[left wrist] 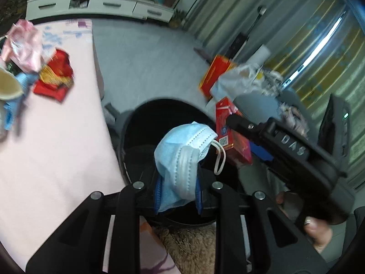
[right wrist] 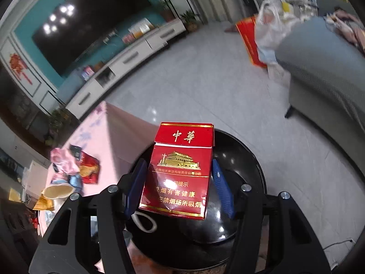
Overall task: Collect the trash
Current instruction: 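Carry both items over the black bin and open both tools to drop them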
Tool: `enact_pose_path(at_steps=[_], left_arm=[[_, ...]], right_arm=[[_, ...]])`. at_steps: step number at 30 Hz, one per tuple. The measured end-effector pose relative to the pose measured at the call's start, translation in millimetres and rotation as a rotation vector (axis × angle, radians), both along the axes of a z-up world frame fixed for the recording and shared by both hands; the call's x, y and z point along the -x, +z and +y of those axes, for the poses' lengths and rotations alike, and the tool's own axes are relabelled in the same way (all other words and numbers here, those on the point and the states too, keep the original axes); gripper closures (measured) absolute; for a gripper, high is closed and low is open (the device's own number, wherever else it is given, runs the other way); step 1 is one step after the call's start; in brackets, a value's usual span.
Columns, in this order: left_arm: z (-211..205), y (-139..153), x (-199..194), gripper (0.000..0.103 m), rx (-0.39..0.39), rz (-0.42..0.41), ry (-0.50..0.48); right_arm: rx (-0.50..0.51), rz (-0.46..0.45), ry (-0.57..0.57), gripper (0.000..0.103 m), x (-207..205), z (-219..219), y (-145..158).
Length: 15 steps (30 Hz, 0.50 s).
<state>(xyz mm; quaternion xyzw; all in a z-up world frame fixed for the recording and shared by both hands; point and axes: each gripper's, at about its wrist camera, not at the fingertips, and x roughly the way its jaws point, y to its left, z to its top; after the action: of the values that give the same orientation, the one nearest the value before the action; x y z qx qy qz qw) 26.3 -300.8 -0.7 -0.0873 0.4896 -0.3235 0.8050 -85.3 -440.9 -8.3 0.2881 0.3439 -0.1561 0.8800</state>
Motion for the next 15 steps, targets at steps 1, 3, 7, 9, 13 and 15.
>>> enact_pose_path(at_steps=[1, 3, 7, 9, 13, 15], left_arm=[[-5, -9, -3, 0.079, -0.014, 0.020, -0.005], [-9, -18, -2, 0.079, -0.027, 0.045, -0.011], [-17, -34, -12, 0.079, -0.067, 0.069, -0.014], [-24, -37, -13, 0.079, -0.066, 0.089, -0.017], [-26, -37, -12, 0.076, -0.085, 0.096, -0.032], [-26, -37, -11, 0.072, -0.082, 0.107, -0.036]], right_arm=[[-0.009, 0.029, -0.008, 0.045, -3, -2, -6], [-0.026, 0.073, -0.022, 0.045, -10, -7, -17], [-0.074, 0.142, -0.018, 0.045, -19, -10, -37], [-0.078, 0.157, -0.025, 0.045, -21, -9, -40], [-0.071, 0.188, -0.040, 0.044, -23, -11, -45], [-0.079, 0.195, -0.037, 0.044, -23, -12, -47]])
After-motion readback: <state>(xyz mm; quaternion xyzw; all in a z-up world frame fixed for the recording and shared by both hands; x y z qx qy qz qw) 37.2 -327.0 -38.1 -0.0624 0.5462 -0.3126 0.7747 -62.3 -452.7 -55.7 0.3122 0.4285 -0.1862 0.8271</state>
